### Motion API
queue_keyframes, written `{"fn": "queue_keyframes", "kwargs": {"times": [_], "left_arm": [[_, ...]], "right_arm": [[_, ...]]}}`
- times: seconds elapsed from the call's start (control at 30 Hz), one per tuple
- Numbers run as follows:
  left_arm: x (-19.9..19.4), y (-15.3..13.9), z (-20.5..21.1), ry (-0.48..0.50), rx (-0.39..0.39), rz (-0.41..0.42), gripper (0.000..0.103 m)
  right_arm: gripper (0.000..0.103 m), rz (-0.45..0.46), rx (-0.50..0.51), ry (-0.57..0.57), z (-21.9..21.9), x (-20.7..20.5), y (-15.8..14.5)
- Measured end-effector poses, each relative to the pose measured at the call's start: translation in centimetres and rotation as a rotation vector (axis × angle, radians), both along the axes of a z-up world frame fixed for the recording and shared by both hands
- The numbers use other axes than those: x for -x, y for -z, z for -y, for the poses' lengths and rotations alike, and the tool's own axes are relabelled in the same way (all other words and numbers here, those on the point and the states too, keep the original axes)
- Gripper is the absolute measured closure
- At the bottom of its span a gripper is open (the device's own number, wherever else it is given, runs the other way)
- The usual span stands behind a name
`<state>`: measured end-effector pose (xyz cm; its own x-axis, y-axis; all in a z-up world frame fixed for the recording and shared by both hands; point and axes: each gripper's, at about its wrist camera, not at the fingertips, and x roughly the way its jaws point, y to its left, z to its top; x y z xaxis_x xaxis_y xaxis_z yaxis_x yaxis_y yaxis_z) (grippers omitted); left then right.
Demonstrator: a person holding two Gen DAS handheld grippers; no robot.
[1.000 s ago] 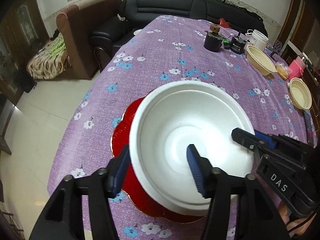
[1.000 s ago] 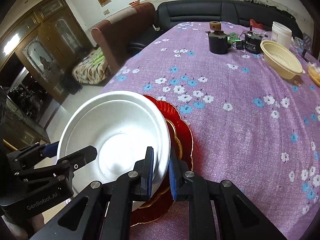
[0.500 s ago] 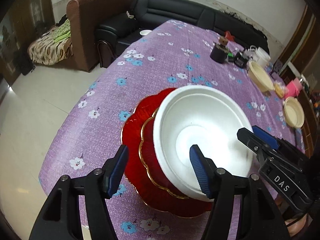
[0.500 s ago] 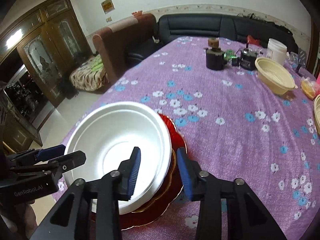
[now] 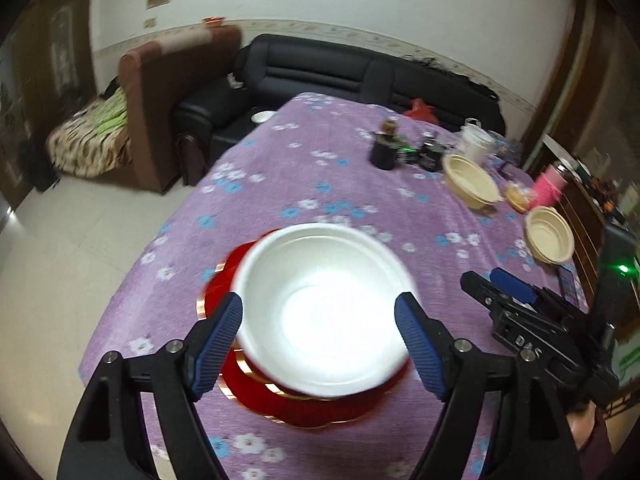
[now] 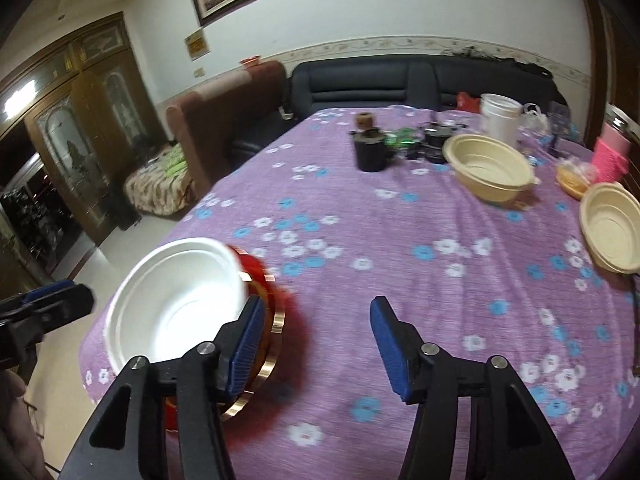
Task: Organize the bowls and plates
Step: 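Open both grippers and withdraw from the stack, then grasp the large beige bowl rim with the right gripper and lift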
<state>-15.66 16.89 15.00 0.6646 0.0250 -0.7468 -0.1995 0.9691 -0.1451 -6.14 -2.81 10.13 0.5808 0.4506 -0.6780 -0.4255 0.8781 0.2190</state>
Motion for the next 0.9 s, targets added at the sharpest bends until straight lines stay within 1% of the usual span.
{"fn": "queue_keyframes", "kwargs": {"times": [0.13,0.27,0.4,0.53,0.57,0.67,0.77,0.9], "left_arm": [[-1.1,-0.1,3.7,0.086,0.001,-0.014,0.025],[-1.8,0.2,7.3,0.170,0.012,-0.031,0.024],[-2.3,1.3,11.0,0.264,0.019,-0.053,0.024],[-3.0,3.0,14.0,0.335,0.029,-0.102,0.024],[-3.0,3.3,14.5,0.344,0.029,-0.108,0.024],[-3.2,4.1,15.5,0.368,0.022,-0.129,0.024],[-3.5,4.6,15.5,0.363,0.019,-0.142,0.024],[-4.1,5.2,14.9,0.334,0.024,-0.162,0.024]], "right_arm": [[0.041,-0.011,-0.010,0.080,4.1,-0.8,0.4],[0.041,-0.051,-0.019,0.171,8.7,-1.6,1.3],[0.042,-0.054,0.004,0.283,14.3,-1.8,1.6],[0.042,-0.070,0.007,0.430,20.7,-2.3,2.1],[0.042,-0.075,0.003,0.482,22.7,-2.7,2.2],[0.042,-0.088,-0.028,0.581,26.7,-3.6,2.2],[0.042,-0.088,-0.059,0.663,29.8,-5.3,1.9],[0.042,-0.069,-0.085,0.767,32.5,-8.4,1.8]]}}
